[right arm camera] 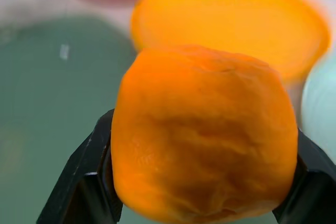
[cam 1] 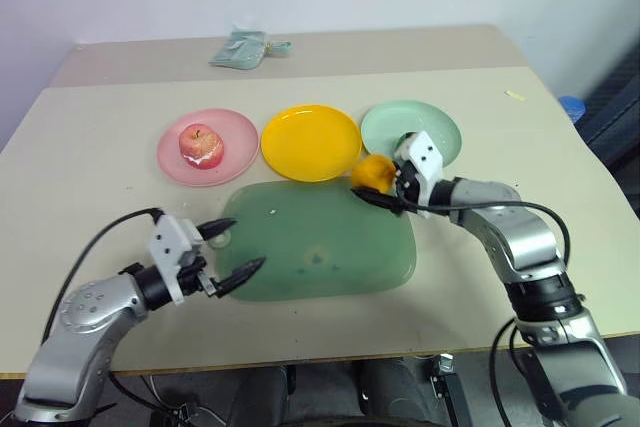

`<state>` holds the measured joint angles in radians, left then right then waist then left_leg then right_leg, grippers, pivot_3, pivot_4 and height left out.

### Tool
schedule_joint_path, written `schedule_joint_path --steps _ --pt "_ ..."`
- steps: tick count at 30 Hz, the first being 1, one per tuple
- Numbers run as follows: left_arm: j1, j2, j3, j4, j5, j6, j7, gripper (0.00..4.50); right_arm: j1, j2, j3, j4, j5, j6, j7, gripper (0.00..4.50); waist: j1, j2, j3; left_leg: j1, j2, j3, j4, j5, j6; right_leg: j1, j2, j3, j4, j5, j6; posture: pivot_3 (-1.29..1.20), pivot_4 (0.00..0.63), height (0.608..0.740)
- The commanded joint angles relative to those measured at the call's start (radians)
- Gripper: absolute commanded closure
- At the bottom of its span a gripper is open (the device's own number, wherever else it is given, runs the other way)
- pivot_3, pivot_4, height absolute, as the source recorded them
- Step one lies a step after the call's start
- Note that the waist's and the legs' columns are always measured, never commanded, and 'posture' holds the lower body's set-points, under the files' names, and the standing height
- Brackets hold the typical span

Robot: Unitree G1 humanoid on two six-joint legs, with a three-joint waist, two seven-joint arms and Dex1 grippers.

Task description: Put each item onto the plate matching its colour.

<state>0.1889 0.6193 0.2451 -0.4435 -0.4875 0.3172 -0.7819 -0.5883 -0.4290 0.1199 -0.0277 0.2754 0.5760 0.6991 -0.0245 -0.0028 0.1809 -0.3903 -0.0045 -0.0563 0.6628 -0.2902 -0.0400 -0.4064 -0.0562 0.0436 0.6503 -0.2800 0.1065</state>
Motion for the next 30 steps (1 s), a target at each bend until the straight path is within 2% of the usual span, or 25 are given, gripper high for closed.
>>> schedule_joint_path --steps 1,8,10,12,13,17,20,23,26,30 --pt "-0.005 -0.017 0.092 0.016 -0.028 0.001 0.057 0.0 -0.14 0.121 0.013 0.126 -0.048 0.006 -0.129 1.88 0.001 0.0 0.0 0.0 0.0 0.0 0.0 0.0 0.0 0.0 0.0 0.0 0.0 0.0 0.0 0.0 0.15 0.74" --pt "0.027 -0.047 0.109 -0.031 -0.02 0.018 0.127 0.0 -0.371 0.314 0.005 0.632 -0.139 -0.208 -0.234 1.88 0.007 0.0 0.0 -0.001 -0.002 0.0 -0.001 0.0 -0.001 -0.001 -0.002 0.0 0.0 0.0 0.0 0.0 0.15 0.74" --pt "0.039 -0.056 0.109 -0.061 -0.025 0.027 0.147 0.0 -0.402 0.321 -0.015 0.698 -0.142 -0.271 -0.235 0.84 0.008 0.0 0.0 -0.002 -0.002 0.0 -0.001 0.0 -0.001 -0.001 -0.003 0.0 0.0 0.0 0.0 0.0 0.15 0.74" --pt "0.046 -0.066 0.105 -0.093 -0.029 0.041 0.172 0.0 -0.407 0.308 -0.029 0.703 -0.137 -0.318 -0.212 0.06 0.008 0.0 0.0 -0.002 -0.003 0.0 -0.001 0.0 -0.001 -0.002 -0.004 0.0 0.0 0.0 0.0 0.0 0.15 0.74" --pt "0.049 -0.07 0.109 -0.105 -0.033 0.048 0.184 0.0 -0.393 0.292 -0.031 0.673 -0.138 -0.335 -0.196 0.06 0.007 0.0 0.0 -0.002 -0.003 0.0 -0.001 0.0 -0.001 -0.002 -0.003 -0.001 0.0 0.0 0.0 0.0 0.15 0.74" --pt "0.075 -0.083 0.173 -0.102 -0.055 0.048 0.209 0.0 -0.254 0.145 -0.04 0.431 -0.129 -0.354 -0.074 0.06 0.008 0.0 0.0 -0.002 -0.003 0.0 -0.001 0.0 -0.001 -0.002 -0.003 -0.001 0.0 0.0 0.0 0.0 0.15 0.74" --pt "0.098 -0.074 0.256 -0.044 -0.045 0.021 0.22 0.0 -0.104 -0.013 -0.092 0.214 -0.063 -0.349 0.065 0.06 0.011 0.0 0.0 -0.002 -0.003 -0.001 -0.001 0.0 -0.001 -0.001 -0.004 -0.001 -0.001 0.0 0.0 0.0 0.15 0.74" --pt "0.121 -0.06 0.339 0.033 -0.03 0.003 0.223 0.0 0.055 -0.172 -0.198 0.084 0.036 -0.276 0.183 0.06 0.009 0.0 0.0 -0.002 -0.002 0.0 -0.001 0.0 0.0 -0.001 -0.003 -0.001 -0.001 0.0 0.0 0.0 0.15 0.74" --pt "0.167 -0.045 0.4 0.082 -0.018 -0.016 0.205 0.0 0.242 -0.311 -0.304 0.009 0.124 -0.205 0.29 0.06 0.01 -0.001 0.0 -0.001 -0.001 0.0 -0.001 0.0 0.0 0.001 -0.002 -0.001 -0.001 0.0 0.0 0.0 0.15 0.74" --pt "0.198 -0.044 0.435 0.089 -0.022 -0.024 0.204 0.0 0.347 -0.371 -0.356 0.016 0.153 -0.175 0.316 0.06 0.002 -0.001 0.0 0.001 0.0 0.002 -0.001 -0.001 0.001 0.002 -0.001 0.0 -0.002 0.0 0.0 0.0 0.15 0.74"
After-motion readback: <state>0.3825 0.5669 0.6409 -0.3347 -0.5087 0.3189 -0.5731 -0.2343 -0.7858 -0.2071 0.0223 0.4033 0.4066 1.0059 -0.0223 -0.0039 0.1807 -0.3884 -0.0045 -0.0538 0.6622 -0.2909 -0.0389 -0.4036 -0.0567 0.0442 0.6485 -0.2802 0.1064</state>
